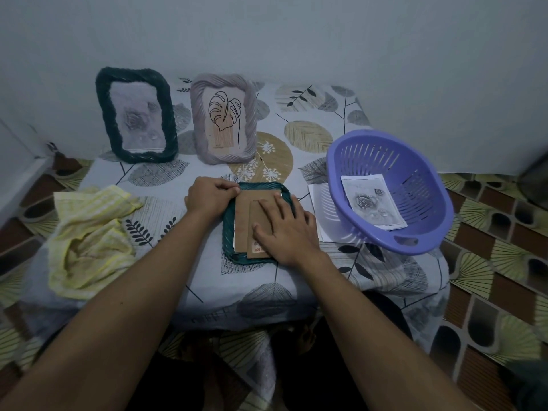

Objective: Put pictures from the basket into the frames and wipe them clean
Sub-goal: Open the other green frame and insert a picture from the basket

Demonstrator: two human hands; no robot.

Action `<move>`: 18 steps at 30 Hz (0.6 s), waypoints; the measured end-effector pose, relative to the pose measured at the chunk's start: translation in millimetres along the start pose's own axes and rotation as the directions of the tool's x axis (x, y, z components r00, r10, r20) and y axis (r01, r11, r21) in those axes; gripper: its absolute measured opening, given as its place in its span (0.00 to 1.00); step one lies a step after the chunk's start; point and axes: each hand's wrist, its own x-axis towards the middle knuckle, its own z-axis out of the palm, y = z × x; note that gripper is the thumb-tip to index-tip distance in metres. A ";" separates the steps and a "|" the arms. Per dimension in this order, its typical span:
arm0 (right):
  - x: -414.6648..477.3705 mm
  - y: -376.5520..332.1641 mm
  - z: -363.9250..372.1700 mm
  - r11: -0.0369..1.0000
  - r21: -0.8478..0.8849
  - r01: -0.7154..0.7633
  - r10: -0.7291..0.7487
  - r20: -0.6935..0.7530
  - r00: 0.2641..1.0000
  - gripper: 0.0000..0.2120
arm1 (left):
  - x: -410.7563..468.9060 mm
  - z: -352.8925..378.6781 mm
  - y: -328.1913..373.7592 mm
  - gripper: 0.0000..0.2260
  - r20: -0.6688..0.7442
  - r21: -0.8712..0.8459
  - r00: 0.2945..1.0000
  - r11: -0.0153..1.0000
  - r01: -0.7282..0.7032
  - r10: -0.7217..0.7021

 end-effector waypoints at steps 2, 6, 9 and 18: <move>0.0 0.0 0.0 1.000 0.001 -0.001 0.001 -0.003 1.000 0.29 | 1.3 1.1 3.2 0.05 -0.009 0.005 0.999 0.999 0.051 -0.051; -0.5 -0.2 0.0 1.000 -0.003 0.001 -0.001 -0.003 1.000 0.29 | 0.1 2.8 4.5 0.05 -0.031 0.015 0.998 0.998 0.058 -0.058; 0.0 -0.2 -0.9 1.000 0.003 0.002 -0.002 0.003 1.000 0.29 | -5.2 0.7 0.9 0.01 -0.001 -0.001 1.000 1.000 -0.009 0.009; -0.2 -0.5 -0.7 1.000 -0.003 0.000 0.000 0.011 1.000 0.29 | -44.0 -21.1 -11.8 0.18 0.145 0.031 0.970 0.979 -0.203 0.197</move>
